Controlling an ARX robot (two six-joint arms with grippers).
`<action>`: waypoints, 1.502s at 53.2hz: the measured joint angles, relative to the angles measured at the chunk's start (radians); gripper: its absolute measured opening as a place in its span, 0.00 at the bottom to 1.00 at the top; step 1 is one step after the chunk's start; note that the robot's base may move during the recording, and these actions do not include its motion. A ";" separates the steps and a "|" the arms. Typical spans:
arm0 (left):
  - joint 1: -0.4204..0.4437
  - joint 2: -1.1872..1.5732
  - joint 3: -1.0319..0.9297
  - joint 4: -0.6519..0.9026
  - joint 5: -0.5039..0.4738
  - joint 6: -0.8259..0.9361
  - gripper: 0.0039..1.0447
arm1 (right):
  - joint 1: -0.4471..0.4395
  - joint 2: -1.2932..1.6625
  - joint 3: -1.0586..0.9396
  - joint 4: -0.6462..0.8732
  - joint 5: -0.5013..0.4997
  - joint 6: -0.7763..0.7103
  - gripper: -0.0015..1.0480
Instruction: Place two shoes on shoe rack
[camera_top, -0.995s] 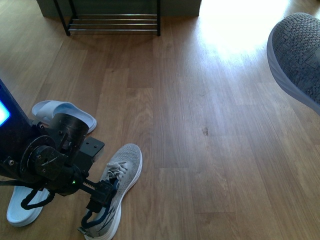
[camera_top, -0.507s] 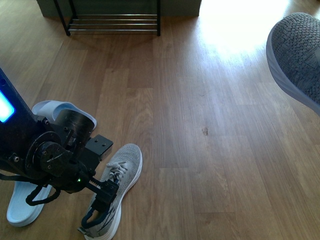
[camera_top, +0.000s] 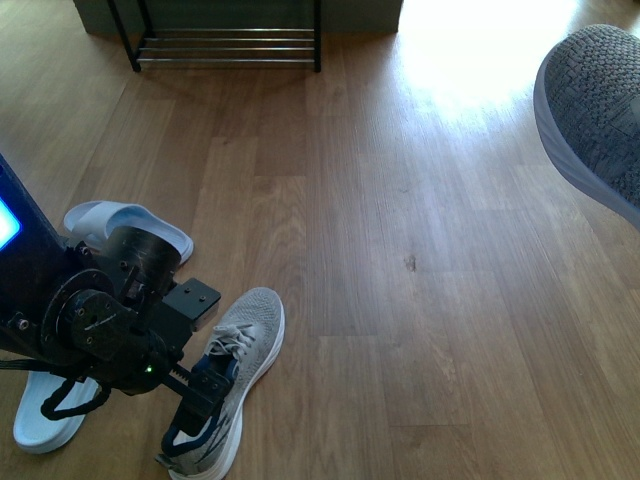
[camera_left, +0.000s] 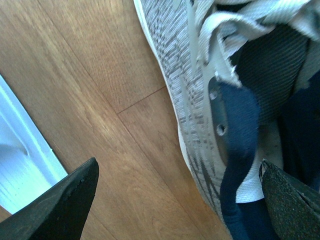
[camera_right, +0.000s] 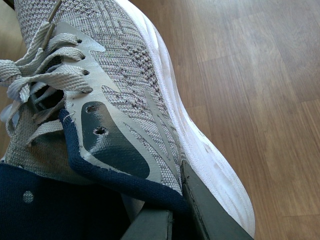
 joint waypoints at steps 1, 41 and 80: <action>0.000 0.004 0.001 -0.002 -0.001 0.000 0.91 | 0.000 0.000 0.000 0.000 0.000 0.000 0.01; -0.066 0.109 0.087 -0.022 -0.017 -0.036 0.42 | 0.000 0.000 0.000 0.000 0.000 0.000 0.01; -0.010 -0.068 -0.143 0.238 -0.177 -0.084 0.01 | 0.000 0.000 0.000 0.000 0.000 0.000 0.01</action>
